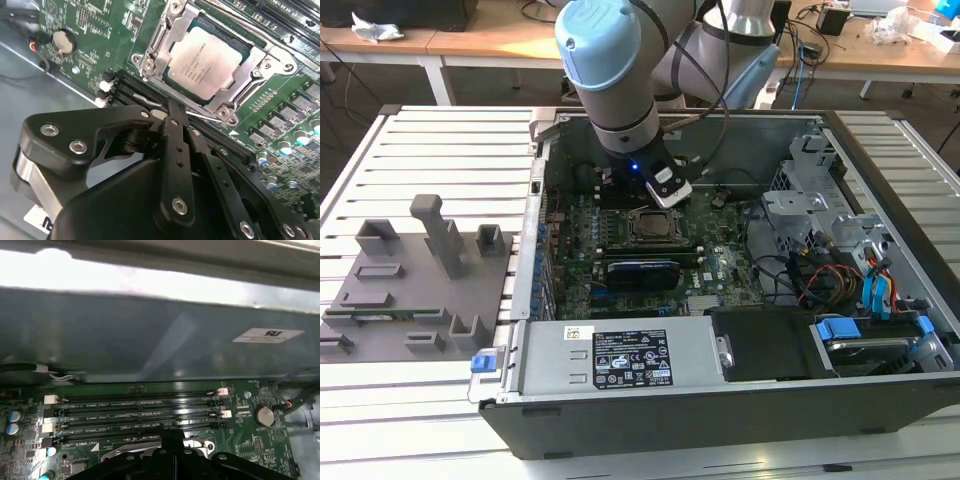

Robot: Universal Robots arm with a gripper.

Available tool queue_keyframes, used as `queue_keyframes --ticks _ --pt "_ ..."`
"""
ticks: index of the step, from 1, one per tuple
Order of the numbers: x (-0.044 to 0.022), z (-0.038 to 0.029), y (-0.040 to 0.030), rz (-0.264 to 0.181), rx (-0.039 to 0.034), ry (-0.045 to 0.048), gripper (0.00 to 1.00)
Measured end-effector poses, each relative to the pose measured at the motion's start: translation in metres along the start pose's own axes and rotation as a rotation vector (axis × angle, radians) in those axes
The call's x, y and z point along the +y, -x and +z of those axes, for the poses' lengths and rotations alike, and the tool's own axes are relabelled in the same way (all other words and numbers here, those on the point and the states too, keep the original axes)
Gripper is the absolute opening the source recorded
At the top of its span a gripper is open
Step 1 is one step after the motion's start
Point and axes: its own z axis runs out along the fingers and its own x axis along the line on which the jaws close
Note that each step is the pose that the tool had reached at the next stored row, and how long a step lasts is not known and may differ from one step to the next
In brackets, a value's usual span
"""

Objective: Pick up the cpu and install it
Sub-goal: 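Install the first cpu locking lever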

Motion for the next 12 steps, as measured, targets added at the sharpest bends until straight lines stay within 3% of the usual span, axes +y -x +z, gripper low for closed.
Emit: queue_keyframes --ticks 2,7,12 --pt "0.0011 0.0009 -0.0003 0.018 -0.0052 -0.0052 0.11" --pt "0.0068 0.0026 -0.001 0.027 -0.008 -0.0078 0.11" --pt "0.0078 0.0036 -0.0016 0.037 -0.011 -0.0103 0.11"
